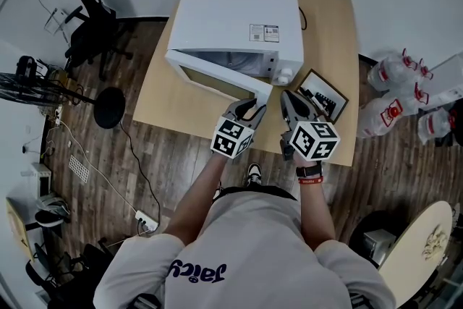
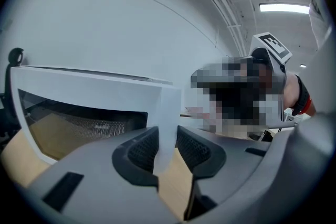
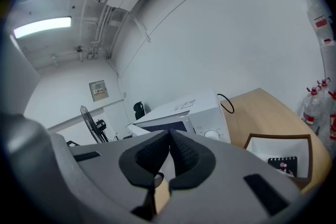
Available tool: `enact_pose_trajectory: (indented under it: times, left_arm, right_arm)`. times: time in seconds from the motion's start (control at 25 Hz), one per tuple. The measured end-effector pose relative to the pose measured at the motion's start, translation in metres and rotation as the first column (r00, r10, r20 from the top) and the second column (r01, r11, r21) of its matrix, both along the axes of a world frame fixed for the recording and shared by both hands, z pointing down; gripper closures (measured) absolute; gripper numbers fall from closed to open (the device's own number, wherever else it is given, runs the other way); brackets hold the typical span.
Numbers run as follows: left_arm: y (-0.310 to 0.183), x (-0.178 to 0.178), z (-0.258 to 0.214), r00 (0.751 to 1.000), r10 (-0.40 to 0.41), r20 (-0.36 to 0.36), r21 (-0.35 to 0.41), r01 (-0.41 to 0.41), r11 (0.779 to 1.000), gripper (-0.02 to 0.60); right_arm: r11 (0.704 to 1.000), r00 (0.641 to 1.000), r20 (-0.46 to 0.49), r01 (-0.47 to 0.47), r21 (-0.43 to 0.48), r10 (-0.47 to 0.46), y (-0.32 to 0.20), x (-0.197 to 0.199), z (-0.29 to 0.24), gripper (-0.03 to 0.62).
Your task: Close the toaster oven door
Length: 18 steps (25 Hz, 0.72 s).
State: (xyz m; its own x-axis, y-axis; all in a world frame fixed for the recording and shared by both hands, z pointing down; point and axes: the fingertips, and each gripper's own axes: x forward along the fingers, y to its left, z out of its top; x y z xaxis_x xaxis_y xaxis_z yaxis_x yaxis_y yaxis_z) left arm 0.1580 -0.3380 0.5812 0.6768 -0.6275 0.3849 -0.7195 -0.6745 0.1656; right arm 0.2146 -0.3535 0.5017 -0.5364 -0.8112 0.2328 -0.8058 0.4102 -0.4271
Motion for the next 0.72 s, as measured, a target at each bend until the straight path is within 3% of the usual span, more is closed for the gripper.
enact_pose_trajectory:
  times: [0.72]
  left_arm:
    - [-0.040,0.011,0.001,1.000,-0.005,-0.004,0.004,0.005,1.000,0.491]
  right_arm:
    - [1.000,1.000,0.000,-0.003,-0.018,0.003,-0.030,0.008,0.011,0.579]
